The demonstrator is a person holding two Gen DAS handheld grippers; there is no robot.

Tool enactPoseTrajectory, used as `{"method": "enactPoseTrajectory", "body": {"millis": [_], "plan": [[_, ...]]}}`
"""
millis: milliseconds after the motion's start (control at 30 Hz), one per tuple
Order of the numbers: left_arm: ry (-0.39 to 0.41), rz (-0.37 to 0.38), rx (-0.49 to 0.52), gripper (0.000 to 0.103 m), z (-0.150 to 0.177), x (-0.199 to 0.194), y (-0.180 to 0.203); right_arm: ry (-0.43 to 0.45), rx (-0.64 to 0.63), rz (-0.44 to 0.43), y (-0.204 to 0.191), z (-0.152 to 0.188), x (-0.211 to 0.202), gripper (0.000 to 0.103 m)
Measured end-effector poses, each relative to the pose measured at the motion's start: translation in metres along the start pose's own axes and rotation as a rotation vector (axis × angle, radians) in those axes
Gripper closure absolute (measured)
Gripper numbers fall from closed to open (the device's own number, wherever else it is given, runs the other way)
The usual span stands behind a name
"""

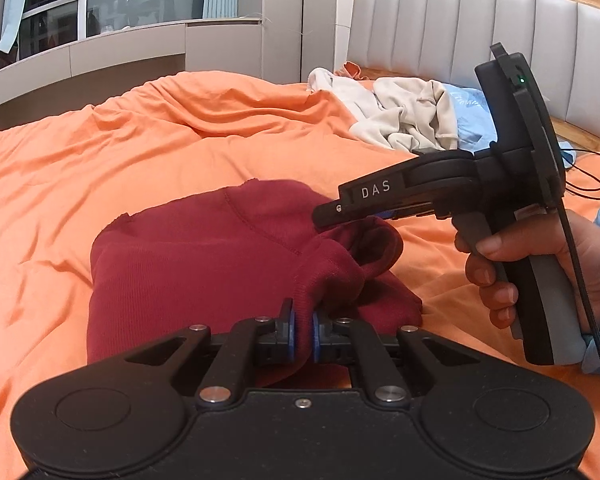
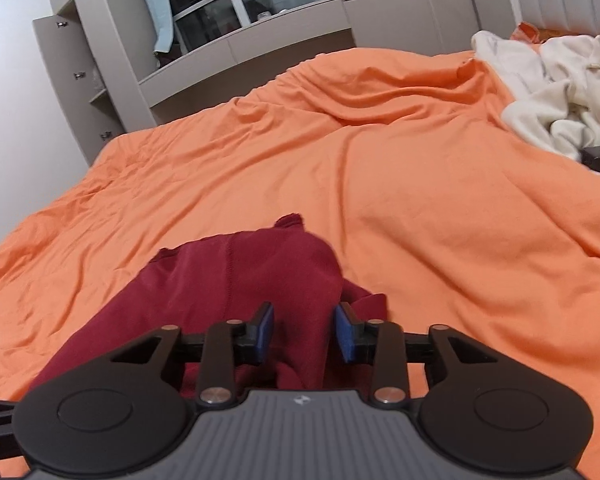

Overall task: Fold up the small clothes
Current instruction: 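Hold the folded shirt bundle with both tools and press it together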

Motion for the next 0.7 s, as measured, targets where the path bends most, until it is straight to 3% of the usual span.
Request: {"method": "enactPoseTrajectory", "body": {"millis": [33, 133, 267, 467, 700], "plan": [[0.004, -0.003, 0.0, 0.095, 0.0, -0.001, 0.001, 0.01, -0.006, 0.007, 0.0, 0.0, -0.002, 0.09], [0.022, -0.004, -0.002, 0.095, -0.002, -0.003, 0.004, 0.043, 0.002, 0.013, 0.0, -0.001, -0.01, 0.094], [0.016, -0.002, 0.026, 0.095, -0.001, 0.001, 0.01, 0.061, -0.001, 0.049, 0.003, 0.004, -0.013, 0.095], [0.005, -0.004, 0.069, 0.095, 0.001, 0.005, 0.019, 0.008, 0.007, 0.075, 0.009, 0.015, -0.005, 0.096], [-0.005, -0.006, 0.053, 0.092, 0.001, 0.006, 0.02, 0.007, 0.011, 0.07, 0.012, 0.017, -0.006, 0.096]]}}
Point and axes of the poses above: each gripper's, at about its wrist camera, not at the fingertips, and x roughly the way its jaws point, y to its right, z to its underside, the point moved 1 cm from there along x, roughly the way its jaws point, and after that the axes turned 4 degrees about x, right-handed, at the moved point
